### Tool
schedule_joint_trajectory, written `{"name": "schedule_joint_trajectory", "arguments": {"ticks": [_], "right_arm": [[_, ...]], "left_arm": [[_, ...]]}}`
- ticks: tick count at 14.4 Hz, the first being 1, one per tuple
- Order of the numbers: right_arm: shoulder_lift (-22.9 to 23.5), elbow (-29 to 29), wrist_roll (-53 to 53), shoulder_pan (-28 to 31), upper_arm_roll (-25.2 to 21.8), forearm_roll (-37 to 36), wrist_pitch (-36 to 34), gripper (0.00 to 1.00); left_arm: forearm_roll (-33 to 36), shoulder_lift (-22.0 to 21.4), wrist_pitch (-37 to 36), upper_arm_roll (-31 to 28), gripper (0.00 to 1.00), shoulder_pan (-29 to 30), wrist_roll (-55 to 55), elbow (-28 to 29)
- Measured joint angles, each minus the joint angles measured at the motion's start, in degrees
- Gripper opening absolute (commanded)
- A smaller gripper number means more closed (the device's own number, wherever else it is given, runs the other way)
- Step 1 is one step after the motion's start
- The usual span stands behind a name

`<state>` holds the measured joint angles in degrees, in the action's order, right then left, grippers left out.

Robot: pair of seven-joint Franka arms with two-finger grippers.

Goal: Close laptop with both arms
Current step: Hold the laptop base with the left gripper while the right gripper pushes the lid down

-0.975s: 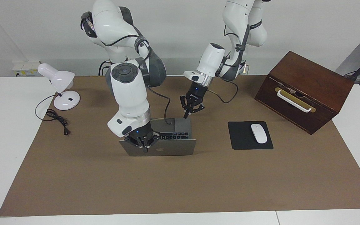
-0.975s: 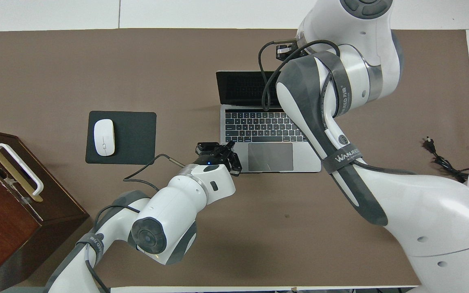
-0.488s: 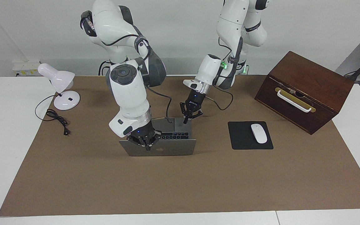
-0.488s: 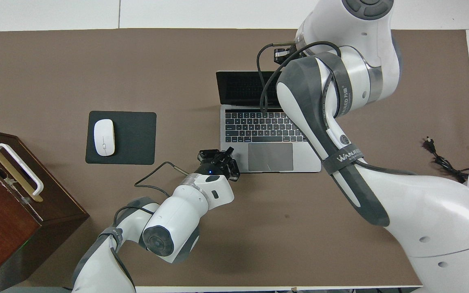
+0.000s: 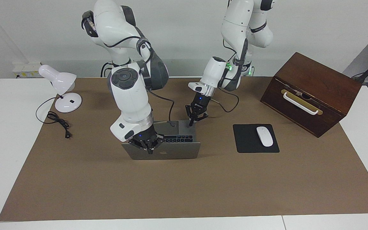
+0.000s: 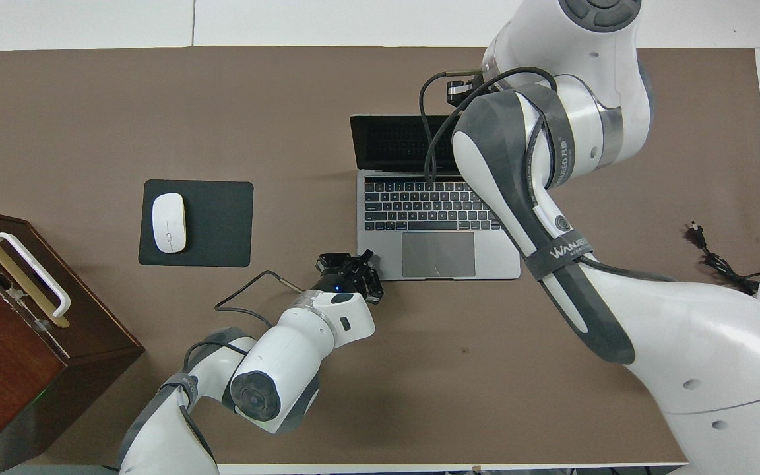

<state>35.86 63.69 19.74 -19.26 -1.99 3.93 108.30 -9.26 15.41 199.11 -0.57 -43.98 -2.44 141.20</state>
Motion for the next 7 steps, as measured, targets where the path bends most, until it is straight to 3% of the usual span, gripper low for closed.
{"name": "schedule_joint_trajectory", "arguments": {"ticks": [7], "right_arm": [[-0.8,1.98,0.0,0.17,0.0,1.36,-0.13,0.0]], "left_arm": [[0.0,0.31,0.14,0.03,0.0,-0.99,-0.34,0.94]]}}
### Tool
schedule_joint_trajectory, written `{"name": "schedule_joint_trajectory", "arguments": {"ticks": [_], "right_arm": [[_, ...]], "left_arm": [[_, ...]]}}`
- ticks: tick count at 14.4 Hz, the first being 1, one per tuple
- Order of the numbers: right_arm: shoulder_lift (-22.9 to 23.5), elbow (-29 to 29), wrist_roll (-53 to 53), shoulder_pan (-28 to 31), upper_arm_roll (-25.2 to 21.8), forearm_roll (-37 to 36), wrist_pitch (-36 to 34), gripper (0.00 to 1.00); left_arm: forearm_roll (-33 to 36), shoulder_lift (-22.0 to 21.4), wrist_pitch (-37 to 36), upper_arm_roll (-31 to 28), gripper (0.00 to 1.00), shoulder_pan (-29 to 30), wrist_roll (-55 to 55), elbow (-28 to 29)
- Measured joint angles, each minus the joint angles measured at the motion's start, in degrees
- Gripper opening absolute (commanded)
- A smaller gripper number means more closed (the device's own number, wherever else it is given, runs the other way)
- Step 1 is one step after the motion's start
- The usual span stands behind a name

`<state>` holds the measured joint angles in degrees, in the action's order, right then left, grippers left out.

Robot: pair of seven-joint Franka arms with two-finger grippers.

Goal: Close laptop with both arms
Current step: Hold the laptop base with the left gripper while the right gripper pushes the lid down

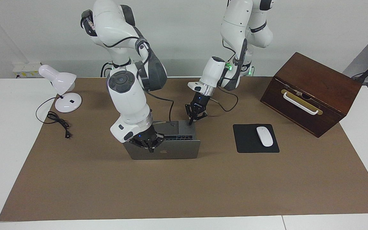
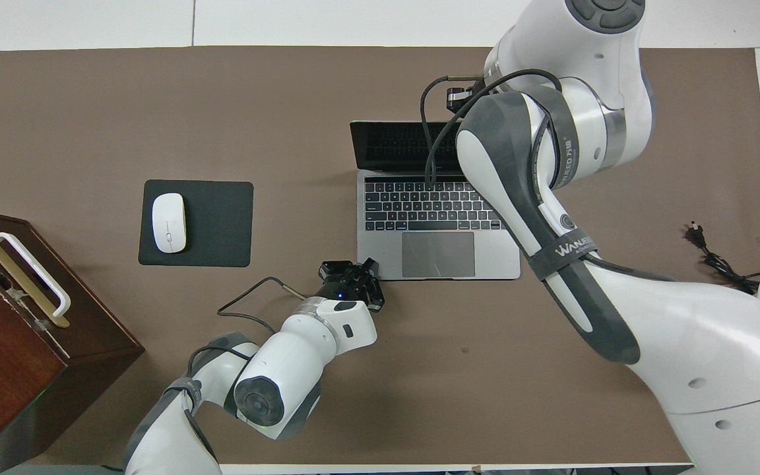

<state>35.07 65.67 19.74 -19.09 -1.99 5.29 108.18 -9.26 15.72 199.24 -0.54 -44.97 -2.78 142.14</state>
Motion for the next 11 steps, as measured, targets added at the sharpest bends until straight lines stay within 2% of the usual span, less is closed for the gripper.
{"name": "schedule_joint_trajectory", "arguments": {"ticks": [5,8,11], "right_arm": [[-0.21,0.42,0.0,0.04,0.0,0.0,-1.59,0.0],[-0.68,0.49,0.0,0.21,-0.01,0.36,-5.94,0.0],[-1.14,0.56,0.0,0.7,-0.05,4.61,-10.39,0.0]], "left_arm": [[0.0,0.05,0.16,-0.09,0.0,-0.5,-0.47,0.03],[0.0,0.05,0.28,-0.1,0.0,-0.52,-0.93,0.12],[0.0,0.04,0.49,-0.09,0.0,-0.53,-1.65,0.25]]}}
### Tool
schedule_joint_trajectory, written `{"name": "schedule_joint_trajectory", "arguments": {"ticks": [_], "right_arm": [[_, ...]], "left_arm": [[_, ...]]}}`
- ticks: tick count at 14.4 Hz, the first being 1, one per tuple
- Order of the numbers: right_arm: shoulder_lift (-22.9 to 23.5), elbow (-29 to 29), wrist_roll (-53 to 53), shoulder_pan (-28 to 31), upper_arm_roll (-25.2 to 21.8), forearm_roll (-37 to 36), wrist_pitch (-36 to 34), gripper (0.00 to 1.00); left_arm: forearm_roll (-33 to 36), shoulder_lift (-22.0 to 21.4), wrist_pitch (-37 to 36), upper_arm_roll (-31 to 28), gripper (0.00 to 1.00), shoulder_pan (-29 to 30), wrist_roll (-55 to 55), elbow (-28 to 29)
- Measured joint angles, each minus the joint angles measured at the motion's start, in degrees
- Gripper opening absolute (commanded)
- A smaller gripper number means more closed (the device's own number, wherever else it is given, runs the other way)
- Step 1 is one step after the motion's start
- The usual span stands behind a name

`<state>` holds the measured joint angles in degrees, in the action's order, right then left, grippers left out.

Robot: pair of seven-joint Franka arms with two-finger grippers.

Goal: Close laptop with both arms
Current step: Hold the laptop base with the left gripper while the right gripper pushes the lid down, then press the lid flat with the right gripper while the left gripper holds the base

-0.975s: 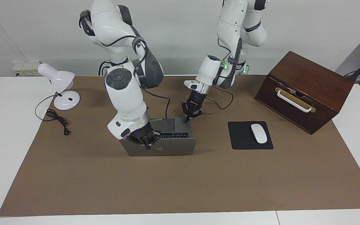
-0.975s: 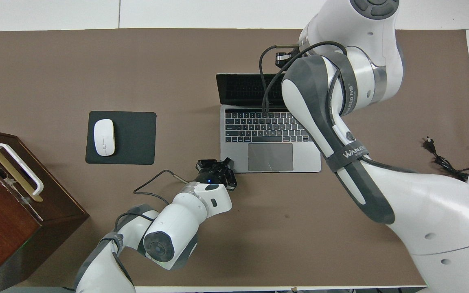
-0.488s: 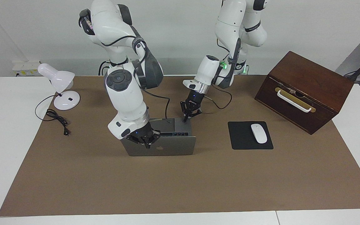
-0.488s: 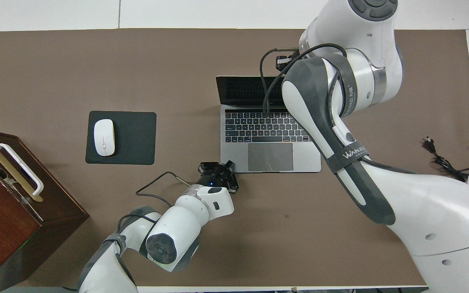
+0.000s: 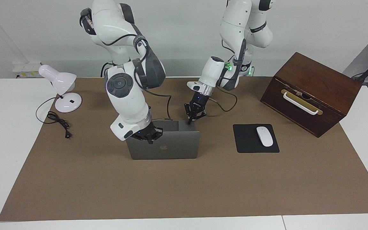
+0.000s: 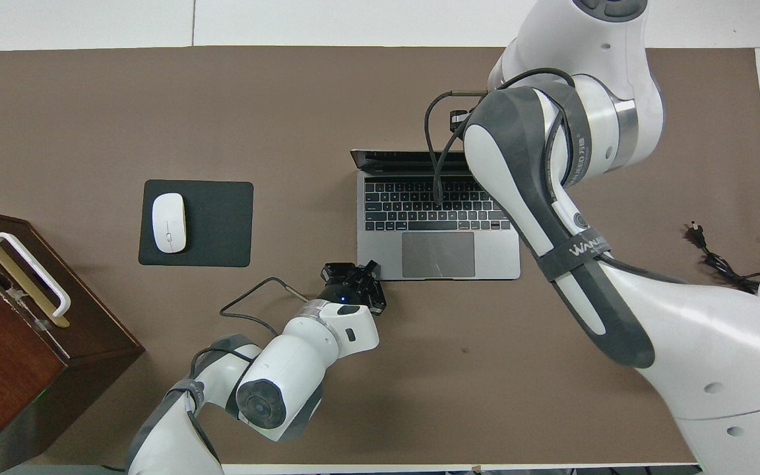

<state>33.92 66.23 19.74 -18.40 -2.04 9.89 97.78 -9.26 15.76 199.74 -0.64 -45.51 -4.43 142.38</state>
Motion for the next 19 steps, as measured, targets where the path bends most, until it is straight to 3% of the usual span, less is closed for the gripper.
{"name": "schedule_joint_trajectory", "arguments": {"ticks": [4,9,19], "right_arm": [[-1.66,3.05,0.05,1.63,0.0,2.61,-3.5,0.0],[-5.8,12.41,0.33,1.7,-0.01,4.85,-3.5,0.0],[-10.71,23.61,1.2,1.69,0.05,5.35,-0.76,0.0]], "left_arm": [[0.0,-0.01,0.89,0.0,0.0,-0.04,-0.19,0.51],[0.0,-0.03,1.15,0.0,0.0,-0.05,-0.62,0.68],[0.0,-0.02,1.18,0.01,0.0,-0.05,-0.94,0.7]]}}
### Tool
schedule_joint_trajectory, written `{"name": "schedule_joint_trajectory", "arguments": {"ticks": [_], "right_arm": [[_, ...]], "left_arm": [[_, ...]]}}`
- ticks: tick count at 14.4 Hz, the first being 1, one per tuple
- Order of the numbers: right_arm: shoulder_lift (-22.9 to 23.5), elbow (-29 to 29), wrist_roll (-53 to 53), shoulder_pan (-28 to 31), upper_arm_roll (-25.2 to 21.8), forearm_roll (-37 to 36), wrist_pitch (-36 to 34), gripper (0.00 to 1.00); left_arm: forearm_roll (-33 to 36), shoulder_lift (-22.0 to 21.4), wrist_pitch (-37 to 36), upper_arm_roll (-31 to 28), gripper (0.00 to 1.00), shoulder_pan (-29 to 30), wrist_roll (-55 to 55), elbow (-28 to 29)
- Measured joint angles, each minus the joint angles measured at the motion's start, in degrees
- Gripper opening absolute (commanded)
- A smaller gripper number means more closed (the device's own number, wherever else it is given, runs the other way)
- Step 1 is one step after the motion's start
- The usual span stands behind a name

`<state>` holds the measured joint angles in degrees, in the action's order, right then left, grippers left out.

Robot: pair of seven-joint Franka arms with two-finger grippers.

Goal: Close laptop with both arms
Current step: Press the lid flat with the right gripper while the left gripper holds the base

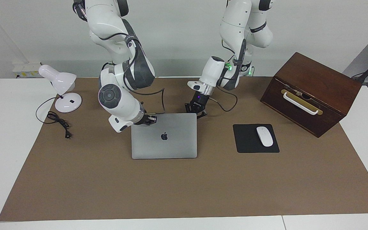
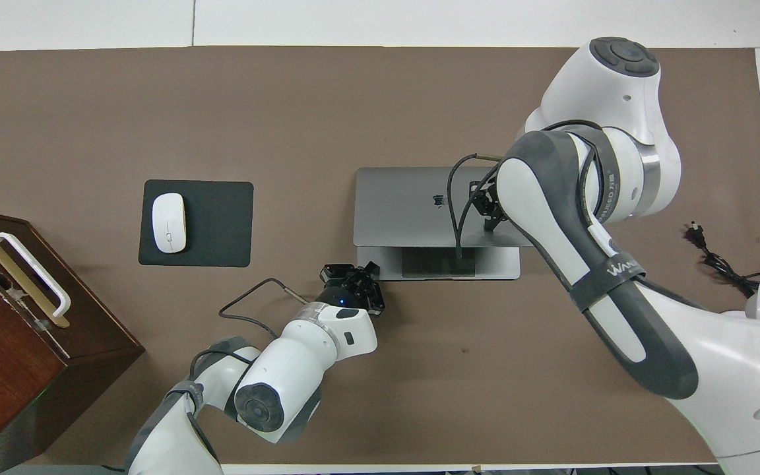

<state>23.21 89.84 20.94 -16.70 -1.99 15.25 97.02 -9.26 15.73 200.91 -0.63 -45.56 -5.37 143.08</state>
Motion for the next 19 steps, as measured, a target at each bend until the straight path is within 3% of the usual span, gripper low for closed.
{"name": "schedule_joint_trajectory", "arguments": {"ticks": [16,19], "right_arm": [[-6.08,12.91,6.1,-2.16,0.66,0.01,2.36,0.0],[-7.12,16.33,6.15,-2.53,0.66,0.01,6.38,0.0]], "left_arm": [[0.75,0.05,0.21,-0.15,0.0,0.0,-0.75,0.09],[1.07,0.09,0.36,-0.22,0.0,0.0,-0.8,0.13]]}}
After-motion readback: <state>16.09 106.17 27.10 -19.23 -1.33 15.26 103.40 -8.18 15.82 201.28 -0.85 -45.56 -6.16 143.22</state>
